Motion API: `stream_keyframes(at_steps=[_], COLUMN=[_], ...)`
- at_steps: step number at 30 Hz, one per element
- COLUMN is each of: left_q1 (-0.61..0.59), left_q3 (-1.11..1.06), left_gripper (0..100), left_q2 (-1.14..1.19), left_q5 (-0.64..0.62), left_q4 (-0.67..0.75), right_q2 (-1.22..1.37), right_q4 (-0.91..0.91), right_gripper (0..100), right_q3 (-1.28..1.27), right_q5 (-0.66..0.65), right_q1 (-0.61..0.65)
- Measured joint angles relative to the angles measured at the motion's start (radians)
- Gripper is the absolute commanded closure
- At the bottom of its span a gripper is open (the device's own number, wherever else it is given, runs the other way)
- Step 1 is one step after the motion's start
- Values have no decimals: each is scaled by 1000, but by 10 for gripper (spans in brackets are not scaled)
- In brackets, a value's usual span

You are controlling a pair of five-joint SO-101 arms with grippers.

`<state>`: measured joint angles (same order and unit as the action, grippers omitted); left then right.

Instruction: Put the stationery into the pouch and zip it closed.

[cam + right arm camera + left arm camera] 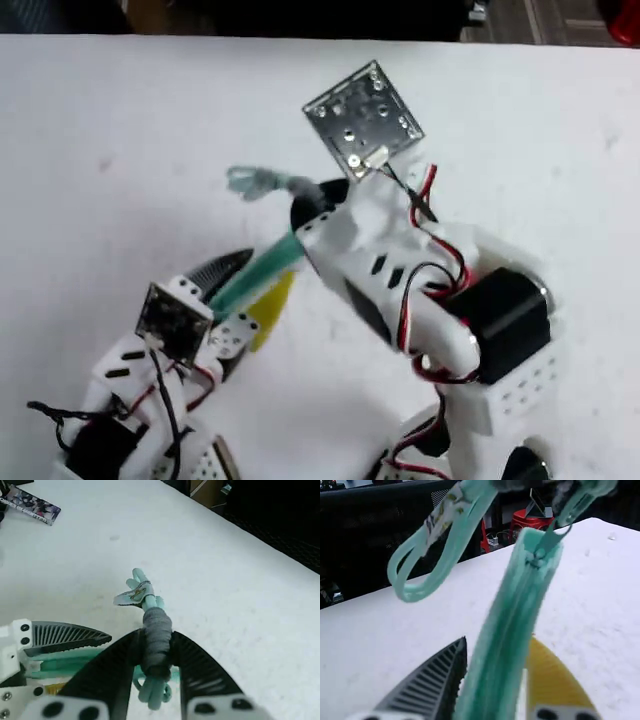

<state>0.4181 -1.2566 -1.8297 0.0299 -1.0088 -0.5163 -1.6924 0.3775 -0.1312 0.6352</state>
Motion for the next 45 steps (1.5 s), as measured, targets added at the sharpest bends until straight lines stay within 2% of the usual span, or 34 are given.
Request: stream_keyframes(at_steps=[6,12,17,23,32,39,40,42,44,45], left_q1=[2,3,3,3,3,3,3,3,3,2], left_q3=[0,0,0,0,0,0,0,0,0,0], left_gripper=[979,979,980,980,980,980,980,980,980,980], left_q2=[2,8,11,8,8,8,8,8,6,2], left_q5=[54,58,58,64,64,64,64,64,64,64], left_q4=[0,0,-9,-18,-21,-21,-21,-21,-21,-32], right_q2=[-3,-9,-11,-11,-14,-14,-14,-18,-41,-63], right_q4=[155,397,563,671,853,893,893,868,781,712], right_gripper=[981,981,981,981,981,978,955,831,691,667], right_q3=[-115,-345,-442,-466,-578,-608,-608,-608,-585,-562], right_q5=[2,2,2,2,2,2,2,2,6,6], right_q1=[-149,-259,-276,-287,-388,-417,-417,-411,-376,-359])
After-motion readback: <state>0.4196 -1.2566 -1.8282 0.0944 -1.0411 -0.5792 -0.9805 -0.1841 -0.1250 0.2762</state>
